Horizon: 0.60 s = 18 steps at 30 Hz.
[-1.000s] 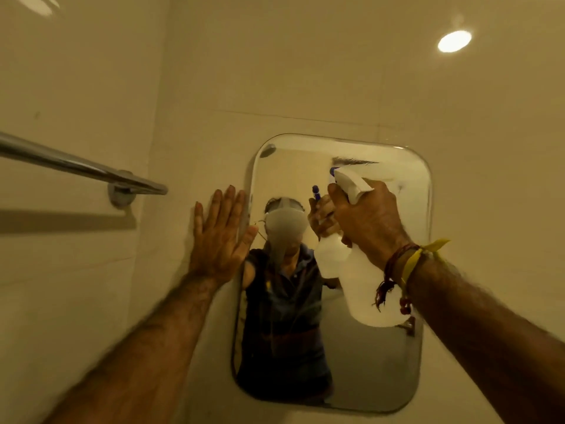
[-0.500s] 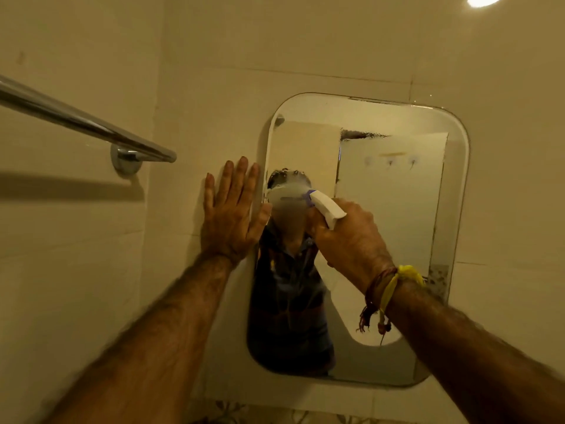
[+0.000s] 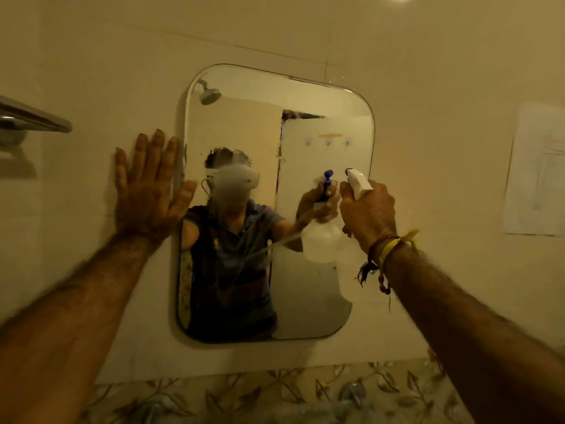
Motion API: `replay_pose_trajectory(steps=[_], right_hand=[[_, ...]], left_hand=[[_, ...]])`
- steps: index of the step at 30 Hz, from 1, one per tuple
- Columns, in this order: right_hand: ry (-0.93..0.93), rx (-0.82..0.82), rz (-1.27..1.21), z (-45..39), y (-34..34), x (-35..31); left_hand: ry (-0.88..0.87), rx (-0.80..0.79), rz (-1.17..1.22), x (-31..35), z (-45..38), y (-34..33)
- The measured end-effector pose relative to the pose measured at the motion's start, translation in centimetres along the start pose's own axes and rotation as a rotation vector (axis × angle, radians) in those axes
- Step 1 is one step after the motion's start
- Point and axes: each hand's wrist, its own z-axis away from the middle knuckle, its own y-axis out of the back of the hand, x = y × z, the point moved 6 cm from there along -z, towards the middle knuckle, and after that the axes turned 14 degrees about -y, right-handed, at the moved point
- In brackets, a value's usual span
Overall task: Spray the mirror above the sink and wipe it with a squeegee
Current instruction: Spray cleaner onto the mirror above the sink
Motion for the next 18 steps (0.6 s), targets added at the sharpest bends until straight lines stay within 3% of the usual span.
replay_pose_trajectory(steps=[5, 10, 18], right_hand=[[0.050, -0.018, -0.005, 1.2, -0.2, 1.4], [0.131, -0.289, -0.126, 5.6, -4.2, -1.8], [0.377, -0.503, 0.127, 11.6, -12.6, -6.4]], left_hand=[[0.013, 0.009, 0.014, 0.2, 0.1, 0.5], [0.020, 0.050, 0.032, 0.4, 0.1, 0.9], [-0.008, 0.074, 0.009, 0.2, 0.2, 0.9]])
